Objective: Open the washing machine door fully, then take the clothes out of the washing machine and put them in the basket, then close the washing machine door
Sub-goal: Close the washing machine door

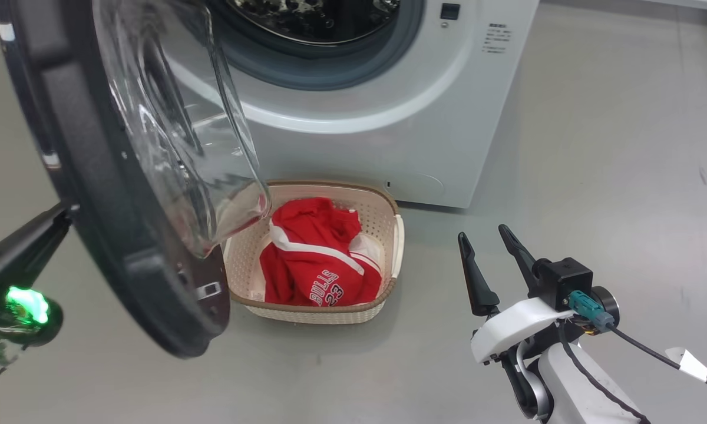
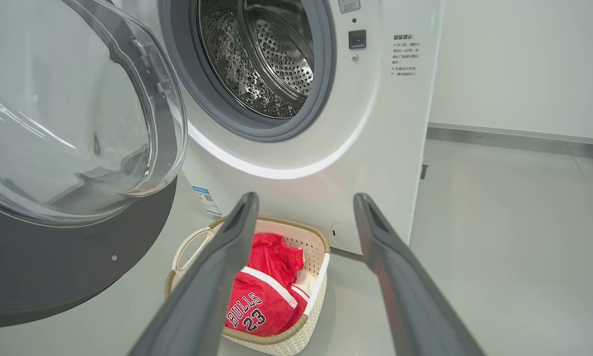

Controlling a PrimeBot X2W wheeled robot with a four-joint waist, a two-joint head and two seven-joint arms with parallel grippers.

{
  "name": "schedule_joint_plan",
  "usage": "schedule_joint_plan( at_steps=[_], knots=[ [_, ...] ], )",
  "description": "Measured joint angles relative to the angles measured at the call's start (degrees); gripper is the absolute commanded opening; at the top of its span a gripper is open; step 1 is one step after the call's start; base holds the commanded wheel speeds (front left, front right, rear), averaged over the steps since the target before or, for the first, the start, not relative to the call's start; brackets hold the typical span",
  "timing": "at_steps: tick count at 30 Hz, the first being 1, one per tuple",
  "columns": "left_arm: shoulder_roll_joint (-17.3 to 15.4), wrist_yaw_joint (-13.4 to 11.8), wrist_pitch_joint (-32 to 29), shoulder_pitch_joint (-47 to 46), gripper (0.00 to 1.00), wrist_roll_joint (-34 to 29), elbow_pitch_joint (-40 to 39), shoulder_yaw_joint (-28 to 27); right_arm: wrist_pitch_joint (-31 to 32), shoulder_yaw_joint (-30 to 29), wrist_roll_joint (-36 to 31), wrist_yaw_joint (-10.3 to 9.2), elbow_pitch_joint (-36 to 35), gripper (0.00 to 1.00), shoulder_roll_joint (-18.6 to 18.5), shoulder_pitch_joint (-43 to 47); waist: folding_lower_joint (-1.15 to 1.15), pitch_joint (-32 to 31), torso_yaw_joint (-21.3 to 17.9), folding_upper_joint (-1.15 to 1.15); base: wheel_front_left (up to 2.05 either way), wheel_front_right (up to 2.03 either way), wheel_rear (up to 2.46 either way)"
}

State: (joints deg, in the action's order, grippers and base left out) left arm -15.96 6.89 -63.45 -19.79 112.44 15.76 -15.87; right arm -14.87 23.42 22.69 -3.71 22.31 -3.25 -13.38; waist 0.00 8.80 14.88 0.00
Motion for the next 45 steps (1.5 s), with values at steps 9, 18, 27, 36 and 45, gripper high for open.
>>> schedule_joint_plan(
  at_steps=[9, 18, 27, 36, 45],
  knots=[
    [7.11, 0.04, 0.76, 1.52, 0.00, 0.98, -4.31, 1.37, 0.00, 0.12, 0.86, -0.51, 0.00, 1.00, 0.00, 0.38, 0.00, 0.28, -5.25, 0.00, 0.00, 0.00, 0.00],
    [11.76, 0.04, 4.27, 1.91, 0.00, -1.63, -6.65, 4.17, 0.00, 0.09, 1.99, -0.57, 0.35, 1.00, 0.02, 1.52, 0.00, 0.46, -10.37, 0.00, 0.00, 0.00, 0.00],
    [12.76, 0.05, 10.32, 1.17, 0.00, -8.12, -7.36, 4.99, 0.00, 0.56, 2.03, -1.16, -0.74, 1.00, 0.02, 1.73, 0.00, 1.50, -15.50, 0.00, 0.00, 0.00, 0.00],
    [13.07, 0.05, 16.86, -4.85, 0.00, -11.32, -7.83, 4.70, 0.00, 0.87, 2.72, -1.93, -2.87, 1.00, 0.04, 1.72, 0.00, 4.22, -20.44, 0.00, 0.00, 0.00, 0.00],
    [12.89, 0.05, 22.54, -11.92, 0.00, -15.51, -7.30, 3.28, 0.00, 1.78, 3.81, -2.22, -5.32, 1.00, 0.10, 1.37, 0.00, 8.46, -24.88, 0.00, 0.00, 0.00, 0.00]
  ],
)
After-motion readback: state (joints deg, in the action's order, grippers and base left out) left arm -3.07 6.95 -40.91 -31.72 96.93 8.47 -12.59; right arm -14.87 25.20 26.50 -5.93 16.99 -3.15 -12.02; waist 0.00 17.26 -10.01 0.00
